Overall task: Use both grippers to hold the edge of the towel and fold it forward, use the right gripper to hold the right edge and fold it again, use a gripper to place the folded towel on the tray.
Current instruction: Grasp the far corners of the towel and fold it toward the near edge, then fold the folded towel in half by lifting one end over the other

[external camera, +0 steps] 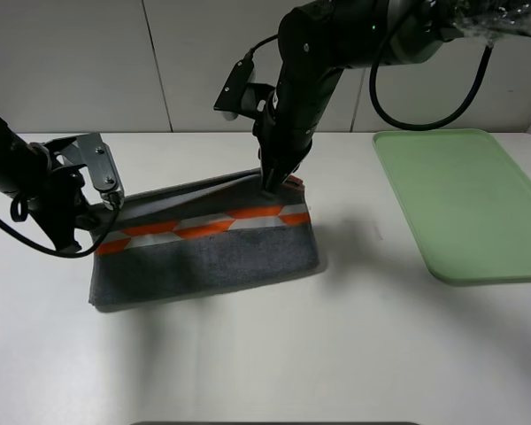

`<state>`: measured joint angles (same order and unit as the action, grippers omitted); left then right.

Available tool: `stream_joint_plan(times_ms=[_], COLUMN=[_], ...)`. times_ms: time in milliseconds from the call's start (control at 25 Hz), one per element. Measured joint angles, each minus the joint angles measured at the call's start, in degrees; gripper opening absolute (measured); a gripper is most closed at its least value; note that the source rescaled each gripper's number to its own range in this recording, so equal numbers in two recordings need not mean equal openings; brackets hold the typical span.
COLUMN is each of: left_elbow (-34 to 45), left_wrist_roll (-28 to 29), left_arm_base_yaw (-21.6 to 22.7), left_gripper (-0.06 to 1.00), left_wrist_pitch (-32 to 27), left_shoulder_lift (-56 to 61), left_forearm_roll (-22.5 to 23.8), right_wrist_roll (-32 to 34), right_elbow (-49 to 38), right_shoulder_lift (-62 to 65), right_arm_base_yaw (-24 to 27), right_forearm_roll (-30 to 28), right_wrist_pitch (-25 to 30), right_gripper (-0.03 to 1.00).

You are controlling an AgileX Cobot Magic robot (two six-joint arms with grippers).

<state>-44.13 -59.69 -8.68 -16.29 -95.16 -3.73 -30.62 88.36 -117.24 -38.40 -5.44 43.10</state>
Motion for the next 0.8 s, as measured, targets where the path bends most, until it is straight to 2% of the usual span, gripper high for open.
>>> stream_joint_plan(times_ms=[80,160,200,240,320,400,480,800], left_elbow=[0.0,0.0,0.0,0.0,0.0,0.0,0.0,0.0], left_wrist_roll=[0.0,0.0,0.0,0.0,0.0,0.0,0.0,3.2], left_arm_base_yaw=[0.1,0.2,0.2,0.2,0.3,0.3,0.3,0.3], left_gripper=[0.25,0.42,0.52,0.63,0.80,0.89,0.92,0.94], left_wrist_pitch=[0.1,0.4,0.6,0.6,1.3,1.6,1.6,0.4], left_shoulder_lift=[0.0,0.0,0.0,0.0,0.0,0.0,0.0,0.0], left_forearm_roll=[0.4,0.6,0.6,0.6,0.6,0.6,0.6,0.6], right_wrist_roll=[0.0,0.7,2.1,3.6,7.1,9.2,10.2,11.0], right_elbow=[0.0,0.0,0.0,0.0,0.0,0.0,0.0,0.0], right_shoulder_lift=[0.0,0.0,0.0,0.0,0.0,0.0,0.0,0.0], right_arm_base_yaw=[0.5,0.6,0.6,0.6,0.6,0.6,0.6,0.6], right_forearm_roll=[-0.9,-1.3,-1.5,-2.2,-4.7,-6.2,-6.7,-6.9], right_wrist_pitch=[0.0,-0.1,-0.4,-0.8,-1.3,-1.7,-1.9,-1.9], right_gripper=[0.08,0.37,0.60,0.77,0.91,0.97,0.99,1.00])
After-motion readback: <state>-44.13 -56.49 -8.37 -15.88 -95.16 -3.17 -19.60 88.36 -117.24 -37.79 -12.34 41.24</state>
